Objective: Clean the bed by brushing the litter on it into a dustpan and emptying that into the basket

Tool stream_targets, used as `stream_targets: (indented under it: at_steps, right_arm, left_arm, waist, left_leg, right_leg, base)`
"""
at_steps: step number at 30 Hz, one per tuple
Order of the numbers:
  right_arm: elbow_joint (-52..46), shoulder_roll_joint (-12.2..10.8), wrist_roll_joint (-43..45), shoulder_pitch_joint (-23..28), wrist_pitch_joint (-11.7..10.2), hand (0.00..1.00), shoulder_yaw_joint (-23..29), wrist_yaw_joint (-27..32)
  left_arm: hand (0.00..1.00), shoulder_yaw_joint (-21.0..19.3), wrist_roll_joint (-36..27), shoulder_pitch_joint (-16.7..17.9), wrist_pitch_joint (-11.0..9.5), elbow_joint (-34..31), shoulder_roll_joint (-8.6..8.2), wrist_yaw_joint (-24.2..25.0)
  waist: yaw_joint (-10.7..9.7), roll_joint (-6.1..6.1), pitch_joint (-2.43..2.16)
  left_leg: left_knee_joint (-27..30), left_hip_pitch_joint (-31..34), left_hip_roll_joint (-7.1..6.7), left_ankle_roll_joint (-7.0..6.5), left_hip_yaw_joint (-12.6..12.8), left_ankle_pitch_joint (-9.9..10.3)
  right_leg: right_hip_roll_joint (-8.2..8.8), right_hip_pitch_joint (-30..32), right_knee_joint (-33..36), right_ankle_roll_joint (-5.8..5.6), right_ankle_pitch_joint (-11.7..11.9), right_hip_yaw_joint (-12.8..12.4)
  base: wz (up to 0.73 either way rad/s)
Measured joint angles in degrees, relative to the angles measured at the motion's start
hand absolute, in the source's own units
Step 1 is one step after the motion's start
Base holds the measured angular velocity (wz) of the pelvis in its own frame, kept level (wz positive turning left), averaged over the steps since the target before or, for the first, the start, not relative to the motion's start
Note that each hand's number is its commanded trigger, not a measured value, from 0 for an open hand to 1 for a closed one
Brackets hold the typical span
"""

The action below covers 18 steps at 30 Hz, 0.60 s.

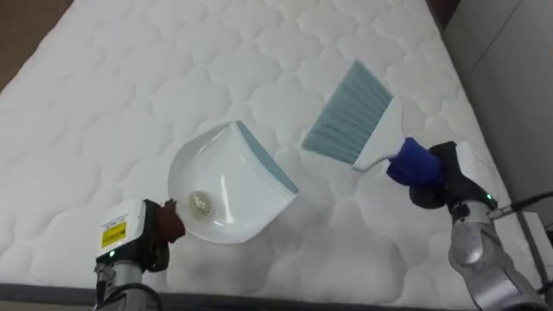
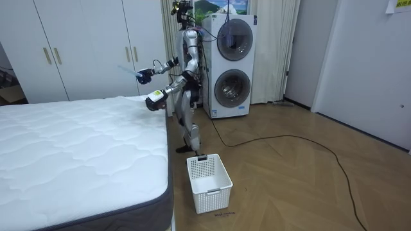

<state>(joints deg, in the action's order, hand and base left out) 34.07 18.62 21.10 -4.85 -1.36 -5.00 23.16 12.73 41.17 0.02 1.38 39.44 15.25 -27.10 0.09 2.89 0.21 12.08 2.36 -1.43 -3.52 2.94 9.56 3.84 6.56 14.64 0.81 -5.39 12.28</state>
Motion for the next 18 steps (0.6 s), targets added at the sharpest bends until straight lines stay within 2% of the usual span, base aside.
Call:
stream_targets:
  at_steps: [2, 7, 11, 18]
  right_arm:
    - [-2.93, 0.00, -2.93, 1.98, -0.03, 0.00, 1.73, 0.05]
    - [-3.32, 0.19, -7.33, 2.19, -0.26, 0.00, 3.40, 0.45]
    - [-3.45, 0.17, -9.71, 2.65, -0.34, 0.00, 4.10, 0.45]
    - [-6.32, 0.15, -10.61, 2.94, -1.07, 0.00, 4.10, 0.75]
  left_arm:
    - [1.00, -0.98, -0.90, 1.34, -0.06, -1.39, -0.06, 0.83]
    - [1.00, -4.59, -1.24, 3.64, -0.04, -6.45, -0.14, 2.61]
    - [1.00, -7.05, -1.27, 4.29, -0.16, -10.25, -0.43, 2.87]
    - [1.00, -8.22, -1.98, 5.43, -1.28, -10.89, -0.47, 2.89]
  waist:
    - [-0.70, -0.06, 0.03]
    - [-1.39, 0.39, 0.01]
    - [-1.02, 0.48, 0.00]
    - [0.58, 0.49, -0.02]
  left_leg:
    - [-0.58, -0.70, -0.19, 0.01, -1.59, -0.01]
    - [-1.35, -2.13, -0.50, 0.01, -3.76, 0.00]
    - [-1.49, -2.12, -0.44, 0.16, -5.18, 0.08]
    - [-1.04, -1.90, -0.40, 0.44, -6.96, 0.24]
  right_leg:
    - [-0.87, -1.51, -1.08, -0.31, -0.37, -1.35]
    - [-1.00, -3.45, -1.42, -0.78, -1.51, -2.27]
    - [-1.30, -4.23, -2.17, -0.92, -1.72, -2.72]
    - [-1.48, -4.88, -2.16, -0.97, -1.95, -2.64]
  base:
    - [0.37]
    - [0.26]
    - [0.22]
    - [0.12]
